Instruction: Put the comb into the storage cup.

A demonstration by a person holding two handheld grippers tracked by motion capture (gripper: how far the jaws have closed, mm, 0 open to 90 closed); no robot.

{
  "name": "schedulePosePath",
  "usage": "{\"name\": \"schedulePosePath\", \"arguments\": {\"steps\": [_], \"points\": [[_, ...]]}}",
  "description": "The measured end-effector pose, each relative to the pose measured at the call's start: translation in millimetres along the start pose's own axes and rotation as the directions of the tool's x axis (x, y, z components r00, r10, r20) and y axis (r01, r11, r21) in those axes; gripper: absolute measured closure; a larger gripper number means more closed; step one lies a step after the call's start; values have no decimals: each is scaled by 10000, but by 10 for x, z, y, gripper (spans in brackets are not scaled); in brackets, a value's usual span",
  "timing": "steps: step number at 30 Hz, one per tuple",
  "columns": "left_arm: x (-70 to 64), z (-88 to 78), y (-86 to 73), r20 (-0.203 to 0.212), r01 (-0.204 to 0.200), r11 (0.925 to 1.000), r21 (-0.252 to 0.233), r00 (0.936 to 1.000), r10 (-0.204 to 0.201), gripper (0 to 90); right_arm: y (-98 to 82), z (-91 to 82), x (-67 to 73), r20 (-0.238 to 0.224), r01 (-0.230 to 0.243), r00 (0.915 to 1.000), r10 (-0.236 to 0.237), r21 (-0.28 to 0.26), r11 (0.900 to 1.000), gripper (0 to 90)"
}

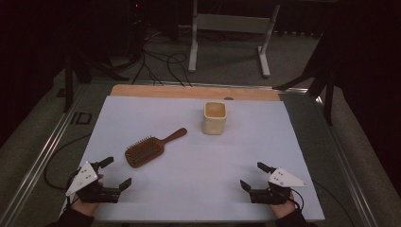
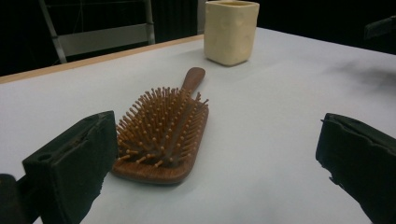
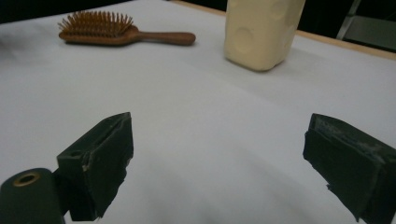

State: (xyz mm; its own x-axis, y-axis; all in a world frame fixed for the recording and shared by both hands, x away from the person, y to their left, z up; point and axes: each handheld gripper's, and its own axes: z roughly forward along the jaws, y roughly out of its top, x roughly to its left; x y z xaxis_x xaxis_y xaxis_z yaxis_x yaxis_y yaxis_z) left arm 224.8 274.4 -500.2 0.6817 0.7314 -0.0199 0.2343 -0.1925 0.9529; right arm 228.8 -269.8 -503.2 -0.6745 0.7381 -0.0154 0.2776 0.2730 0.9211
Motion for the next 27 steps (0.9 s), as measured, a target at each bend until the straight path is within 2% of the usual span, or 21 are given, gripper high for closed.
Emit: {"name": "schedulePosePath", "arguments": {"steps": [2, 6, 11, 16, 20, 23, 27], "points": [[3, -3, 1, -7, -7, 10000, -8, 10000, 7, 1, -7, -3, 16, 159, 123, 9998, -120, -223, 9997, 85], [3, 0, 0, -33, 24, 10000, 36, 10000, -24, 1, -12, -5, 5, 220, 38, 9998, -33, -247, 9997, 85], [14, -7, -6, -145, 85, 9999, 104, 9999, -84, 1, -26, 34, -14, -90, -63, 9999, 60, -329, 9994, 85], [19, 14, -17, -115, 107, 9997, 210, 9999, -105, 1, -20, 28, -9, -134, -7, 9999, 3, -276, 9996, 86], [-3, -7, -12, -132, 29, 9997, 250, 9999, -26, 1, 1, 18, 12, -48, 135, 9999, -137, -285, 9995, 86], [-37, -14, 14, -111, -189, 9996, 195, 9998, 191, 1, 11, 18, 30, -8, 194, 9998, -195, -277, 9994, 86], [-55, -10, 52, 8, -190, 9997, 149, 9998, 189, 1, 25, 20, 32, 54, 200, 9998, -198, -303, 9993, 86]]}}
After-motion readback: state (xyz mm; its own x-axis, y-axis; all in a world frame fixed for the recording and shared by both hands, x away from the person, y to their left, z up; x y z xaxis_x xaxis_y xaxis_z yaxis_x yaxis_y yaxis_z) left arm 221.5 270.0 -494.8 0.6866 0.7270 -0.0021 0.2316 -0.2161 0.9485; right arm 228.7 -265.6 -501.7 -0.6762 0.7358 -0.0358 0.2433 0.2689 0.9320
